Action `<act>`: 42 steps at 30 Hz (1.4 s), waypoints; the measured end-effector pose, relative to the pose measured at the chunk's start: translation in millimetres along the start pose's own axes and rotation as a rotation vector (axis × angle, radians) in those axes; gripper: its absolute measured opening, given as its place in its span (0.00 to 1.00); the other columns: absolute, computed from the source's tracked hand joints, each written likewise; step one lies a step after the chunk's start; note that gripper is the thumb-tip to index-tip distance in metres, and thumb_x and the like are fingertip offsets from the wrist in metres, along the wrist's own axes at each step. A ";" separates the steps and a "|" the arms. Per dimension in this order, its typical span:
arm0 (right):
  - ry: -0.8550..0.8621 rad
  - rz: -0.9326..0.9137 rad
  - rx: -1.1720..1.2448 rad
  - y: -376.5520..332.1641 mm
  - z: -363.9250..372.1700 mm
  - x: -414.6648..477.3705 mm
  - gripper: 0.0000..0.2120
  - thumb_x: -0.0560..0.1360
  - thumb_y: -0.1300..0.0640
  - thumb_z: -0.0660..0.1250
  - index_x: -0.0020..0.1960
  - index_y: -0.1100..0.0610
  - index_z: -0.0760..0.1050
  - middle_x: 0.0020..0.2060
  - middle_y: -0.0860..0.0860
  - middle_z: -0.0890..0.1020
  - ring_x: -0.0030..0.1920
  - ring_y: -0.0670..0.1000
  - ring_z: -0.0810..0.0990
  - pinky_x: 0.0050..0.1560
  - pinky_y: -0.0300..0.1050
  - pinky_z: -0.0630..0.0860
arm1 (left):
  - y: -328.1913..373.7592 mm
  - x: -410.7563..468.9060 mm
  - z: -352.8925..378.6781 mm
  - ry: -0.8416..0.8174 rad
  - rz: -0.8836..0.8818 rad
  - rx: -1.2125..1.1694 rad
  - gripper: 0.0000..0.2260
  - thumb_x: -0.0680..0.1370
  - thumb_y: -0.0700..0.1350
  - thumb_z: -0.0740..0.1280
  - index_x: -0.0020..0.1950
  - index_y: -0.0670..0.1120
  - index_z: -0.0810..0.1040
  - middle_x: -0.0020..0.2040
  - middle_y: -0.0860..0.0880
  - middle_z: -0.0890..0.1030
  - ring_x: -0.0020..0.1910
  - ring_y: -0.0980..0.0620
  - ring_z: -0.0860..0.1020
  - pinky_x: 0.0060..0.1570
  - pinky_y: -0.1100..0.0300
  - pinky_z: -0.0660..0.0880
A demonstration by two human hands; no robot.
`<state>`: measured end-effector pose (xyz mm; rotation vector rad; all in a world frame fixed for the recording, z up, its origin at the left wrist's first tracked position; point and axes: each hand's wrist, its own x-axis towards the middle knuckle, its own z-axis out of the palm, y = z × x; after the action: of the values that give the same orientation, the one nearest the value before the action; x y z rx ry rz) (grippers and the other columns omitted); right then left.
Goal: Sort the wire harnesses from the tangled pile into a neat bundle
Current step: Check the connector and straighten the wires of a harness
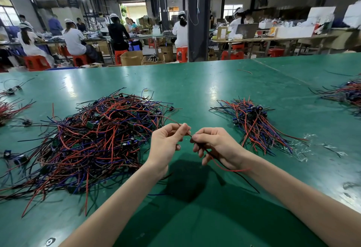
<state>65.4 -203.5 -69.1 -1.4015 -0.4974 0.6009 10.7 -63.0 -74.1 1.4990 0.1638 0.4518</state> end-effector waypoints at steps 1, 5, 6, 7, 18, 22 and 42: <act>0.013 -0.010 -0.008 -0.3 0.8 -0.1 0.07 0.77 0.65 0.64 0.39 0.62 0.74 0.27 0.55 0.77 0.23 0.48 0.73 0.20 0.39 0.72 | 0.8 1.5 -2.0 0.007 0.006 -0.015 0.06 0.75 0.44 0.69 0.38 0.46 0.81 0.34 0.54 0.82 0.33 0.60 0.71 0.29 0.68 0.67; 0.060 -0.048 -0.040 -0.3 3.7 -0.3 0.09 0.76 0.66 0.64 0.37 0.62 0.73 0.25 0.54 0.76 0.21 0.48 0.71 0.19 0.38 0.71 | 2.0 8.2 -10.1 0.070 0.013 -0.038 0.07 0.76 0.44 0.68 0.38 0.45 0.80 0.34 0.54 0.82 0.31 0.61 0.73 0.27 0.69 0.68; 0.066 -0.057 -0.041 -0.4 3.8 -0.4 0.09 0.76 0.66 0.64 0.37 0.62 0.73 0.25 0.54 0.75 0.21 0.48 0.70 0.19 0.38 0.70 | 2.2 9.6 -11.5 0.087 0.011 -0.030 0.07 0.76 0.44 0.68 0.38 0.46 0.80 0.34 0.54 0.83 0.31 0.62 0.73 0.27 0.70 0.68; 0.071 -0.065 -0.041 -0.2 3.6 -0.7 0.09 0.76 0.66 0.64 0.37 0.63 0.73 0.25 0.54 0.75 0.21 0.48 0.70 0.19 0.38 0.70 | 2.4 10.8 -12.8 0.100 0.010 -0.025 0.07 0.76 0.44 0.68 0.39 0.46 0.80 0.34 0.54 0.83 0.30 0.63 0.74 0.27 0.70 0.69; 0.080 -0.076 -0.094 3.3 2.9 -0.2 0.10 0.74 0.68 0.64 0.35 0.62 0.73 0.24 0.54 0.76 0.20 0.48 0.70 0.18 0.38 0.70 | -5.7 19.5 -17.9 0.128 0.029 0.100 0.08 0.78 0.40 0.66 0.40 0.45 0.81 0.34 0.54 0.83 0.30 0.64 0.75 0.28 0.70 0.70; 0.051 -0.071 -0.106 5.7 4.7 -1.2 0.10 0.74 0.68 0.64 0.35 0.62 0.73 0.24 0.54 0.76 0.20 0.49 0.70 0.18 0.38 0.70 | -6.9 24.2 -25.3 0.197 0.092 0.214 0.07 0.78 0.40 0.67 0.40 0.43 0.81 0.36 0.50 0.83 0.31 0.60 0.74 0.28 0.67 0.70; 0.029 0.040 -0.240 -21.0 -9.6 1.5 0.08 0.73 0.66 0.67 0.36 0.58 0.79 0.30 0.50 0.78 0.31 0.45 0.72 0.31 0.34 0.68 | -2.8 25.1 -27.2 0.211 0.036 -0.013 0.08 0.81 0.46 0.62 0.48 0.44 0.77 0.36 0.46 0.83 0.27 0.56 0.77 0.23 0.63 0.73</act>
<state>74.8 -211.1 -49.3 -1.6484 -0.5323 0.5655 23.7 -28.2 -74.8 1.4420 0.2993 0.6388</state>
